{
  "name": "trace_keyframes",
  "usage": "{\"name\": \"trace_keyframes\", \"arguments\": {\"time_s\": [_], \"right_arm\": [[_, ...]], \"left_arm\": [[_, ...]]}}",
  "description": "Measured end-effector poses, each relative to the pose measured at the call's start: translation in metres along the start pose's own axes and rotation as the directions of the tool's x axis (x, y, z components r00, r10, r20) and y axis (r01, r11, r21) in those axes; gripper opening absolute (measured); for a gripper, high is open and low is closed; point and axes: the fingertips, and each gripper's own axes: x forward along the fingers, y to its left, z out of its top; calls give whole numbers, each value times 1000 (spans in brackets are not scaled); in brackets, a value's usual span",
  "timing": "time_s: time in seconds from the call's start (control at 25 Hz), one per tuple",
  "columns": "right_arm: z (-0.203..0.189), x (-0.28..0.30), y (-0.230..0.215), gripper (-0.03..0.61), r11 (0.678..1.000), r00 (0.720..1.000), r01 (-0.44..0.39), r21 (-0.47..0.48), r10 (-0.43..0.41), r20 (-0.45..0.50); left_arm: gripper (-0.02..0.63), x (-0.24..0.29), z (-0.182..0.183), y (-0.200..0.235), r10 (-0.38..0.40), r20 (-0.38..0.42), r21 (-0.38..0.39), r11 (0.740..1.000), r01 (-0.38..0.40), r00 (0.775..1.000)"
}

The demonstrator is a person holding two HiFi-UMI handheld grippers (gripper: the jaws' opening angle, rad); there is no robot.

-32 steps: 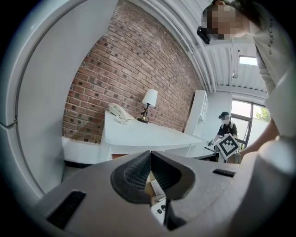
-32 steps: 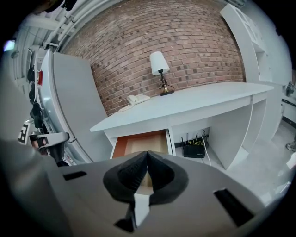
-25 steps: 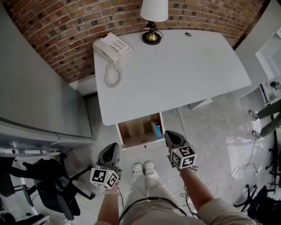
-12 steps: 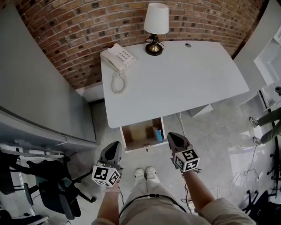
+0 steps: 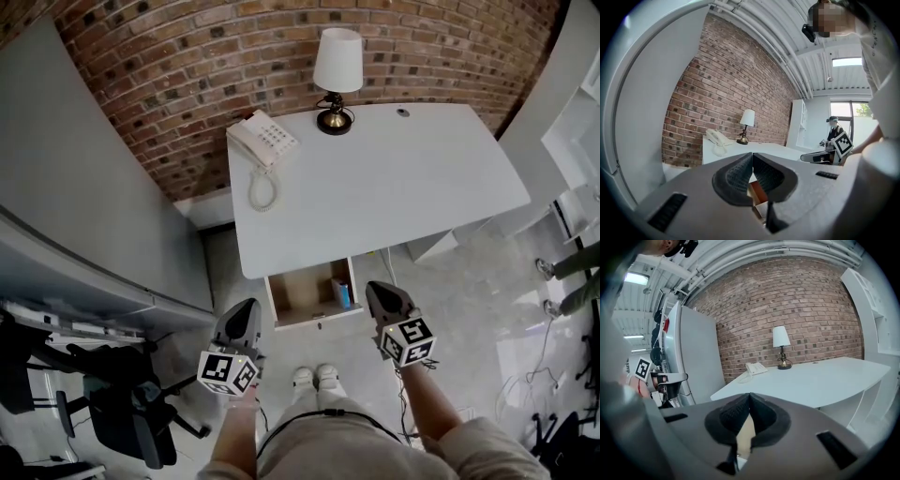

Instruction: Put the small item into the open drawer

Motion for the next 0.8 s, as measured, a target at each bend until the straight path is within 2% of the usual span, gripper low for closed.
{"name": "trace_keyframes", "arguments": {"time_s": [0.28, 0.8], "right_arm": [[21, -10, 5, 5, 1000, 999, -16, -4, 16, 40], [58, -18, 15, 5, 996, 993, -49, -69, 57, 106]], "left_arm": [[6, -5, 18, -6, 7, 25, 18, 1000, -8, 1000], [6, -11, 41, -11, 23, 61, 53, 998, -26, 998]]}}
